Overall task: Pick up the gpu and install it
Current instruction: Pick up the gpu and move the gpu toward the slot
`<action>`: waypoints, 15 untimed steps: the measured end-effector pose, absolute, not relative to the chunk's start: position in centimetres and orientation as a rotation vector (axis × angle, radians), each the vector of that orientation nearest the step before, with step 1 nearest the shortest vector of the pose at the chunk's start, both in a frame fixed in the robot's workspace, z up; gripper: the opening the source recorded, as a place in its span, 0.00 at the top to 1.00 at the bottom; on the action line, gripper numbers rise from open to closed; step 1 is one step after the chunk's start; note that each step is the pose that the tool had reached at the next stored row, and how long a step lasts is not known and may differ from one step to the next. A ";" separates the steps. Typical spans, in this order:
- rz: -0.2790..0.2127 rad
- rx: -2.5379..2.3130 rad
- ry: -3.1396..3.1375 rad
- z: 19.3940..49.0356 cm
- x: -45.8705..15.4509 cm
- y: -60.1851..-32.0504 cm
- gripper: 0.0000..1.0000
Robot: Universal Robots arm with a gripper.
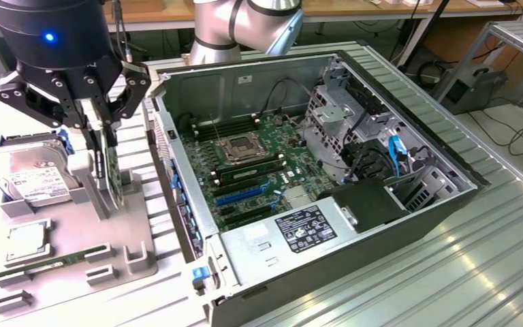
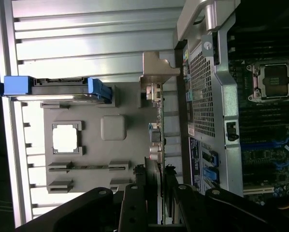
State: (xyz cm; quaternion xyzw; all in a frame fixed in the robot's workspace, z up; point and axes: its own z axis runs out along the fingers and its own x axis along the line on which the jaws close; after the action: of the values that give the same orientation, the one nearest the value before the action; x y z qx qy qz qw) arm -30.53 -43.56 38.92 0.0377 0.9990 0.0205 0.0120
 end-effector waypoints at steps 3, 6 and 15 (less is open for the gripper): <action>0.063 0.118 3.115 39.0 -30.5 -43.6 0.73; 0.063 0.118 3.115 39.1 -30.5 -43.6 0.73; 0.061 0.118 3.115 39.4 -30.5 -43.6 0.73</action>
State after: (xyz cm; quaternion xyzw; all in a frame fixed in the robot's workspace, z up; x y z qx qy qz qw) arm -30.53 -43.55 39.39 0.0378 0.9990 0.0196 0.0120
